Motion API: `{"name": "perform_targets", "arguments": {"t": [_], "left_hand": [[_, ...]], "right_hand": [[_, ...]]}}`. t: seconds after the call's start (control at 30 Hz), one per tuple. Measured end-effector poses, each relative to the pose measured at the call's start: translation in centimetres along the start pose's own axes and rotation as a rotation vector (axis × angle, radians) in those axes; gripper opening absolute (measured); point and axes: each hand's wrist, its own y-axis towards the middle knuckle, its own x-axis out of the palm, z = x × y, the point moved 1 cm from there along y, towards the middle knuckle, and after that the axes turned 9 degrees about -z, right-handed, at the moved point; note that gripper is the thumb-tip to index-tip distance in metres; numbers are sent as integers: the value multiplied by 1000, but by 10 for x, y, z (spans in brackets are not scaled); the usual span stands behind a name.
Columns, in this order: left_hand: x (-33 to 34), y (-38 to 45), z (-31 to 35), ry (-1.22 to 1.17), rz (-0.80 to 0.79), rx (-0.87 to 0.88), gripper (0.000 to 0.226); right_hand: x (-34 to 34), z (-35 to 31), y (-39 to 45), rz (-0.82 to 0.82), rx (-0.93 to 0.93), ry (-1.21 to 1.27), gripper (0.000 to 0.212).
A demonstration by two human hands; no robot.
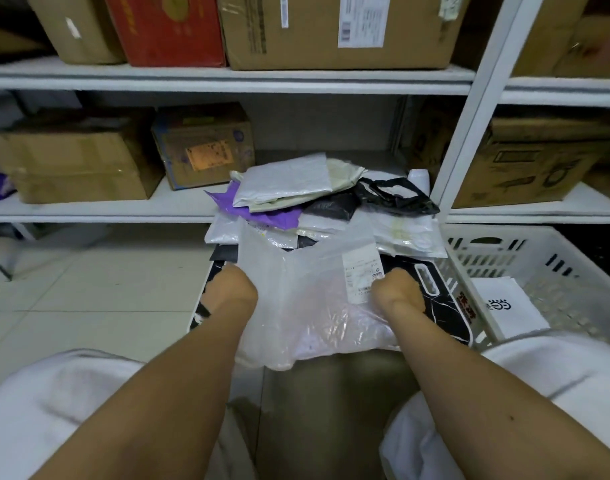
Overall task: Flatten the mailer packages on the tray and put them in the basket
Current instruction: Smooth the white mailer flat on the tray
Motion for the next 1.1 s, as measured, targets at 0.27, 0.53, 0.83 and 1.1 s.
{"name": "perform_targets", "arguments": {"t": [0.27, 0.53, 0.83, 1.1], "left_hand": [[-26, -37, 51, 135, 138, 177, 30], [-35, -75, 127, 249, 213, 358, 34], [-23, -98, 220, 362, 345, 610, 27], [20, -120, 307, 435, 371, 917, 41]], "right_hand": [[-46, -9, -18, 136, -76, -19, 20], [-97, -8, -16, 208, -119, 59, 16], [-163, 33, 23, 347, 7, 224, 20], [-195, 121, 83, 451, 299, 378, 31]]}}
